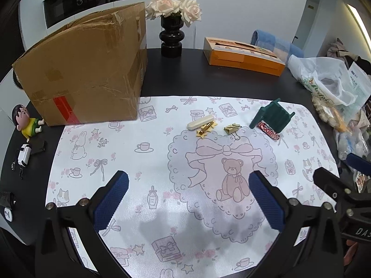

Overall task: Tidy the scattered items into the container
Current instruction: 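Move both open tools back over the table mat, then grasp the green stool toy with the right tool while the left tool grasps the cream stick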

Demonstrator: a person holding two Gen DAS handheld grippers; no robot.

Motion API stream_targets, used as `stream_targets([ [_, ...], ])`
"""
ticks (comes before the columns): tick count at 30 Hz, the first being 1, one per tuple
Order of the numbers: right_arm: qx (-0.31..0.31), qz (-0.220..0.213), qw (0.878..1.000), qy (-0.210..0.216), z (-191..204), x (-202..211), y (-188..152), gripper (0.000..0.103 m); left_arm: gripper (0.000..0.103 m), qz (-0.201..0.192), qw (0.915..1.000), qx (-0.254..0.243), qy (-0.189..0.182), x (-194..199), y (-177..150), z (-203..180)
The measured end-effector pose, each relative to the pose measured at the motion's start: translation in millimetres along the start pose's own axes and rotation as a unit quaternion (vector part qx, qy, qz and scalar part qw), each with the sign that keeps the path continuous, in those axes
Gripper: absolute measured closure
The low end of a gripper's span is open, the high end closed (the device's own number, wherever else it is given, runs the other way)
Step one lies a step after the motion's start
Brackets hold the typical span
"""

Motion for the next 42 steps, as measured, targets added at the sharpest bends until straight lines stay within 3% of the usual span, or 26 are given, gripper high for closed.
stream_targets([
  [23,-0.007,0.0,1.0,0.004,-3,-9,11,0.0,0.0,0.002,0.9999,-0.006,-0.014,-11,4,-10],
  [34,-0.015,0.03,0.999,0.035,-32,-55,22,0.0,0.0,0.01,0.9991,-0.026,-0.031,-51,26,-18],
  [42,0.039,0.062,0.997,0.018,-48,-108,47,0.0,0.0,0.033,0.9975,-0.045,-0.043,-96,44,-23],
])
Point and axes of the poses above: each gripper's, at about its wrist camera, not at the fingertips, and x roughly against the way its jaws point, z to its left, y to its top, the point moved 9 cm from there along -x, roughly the way its jaws point, and after that the axes turned 4 degrees about y, right-handed, at the moved point
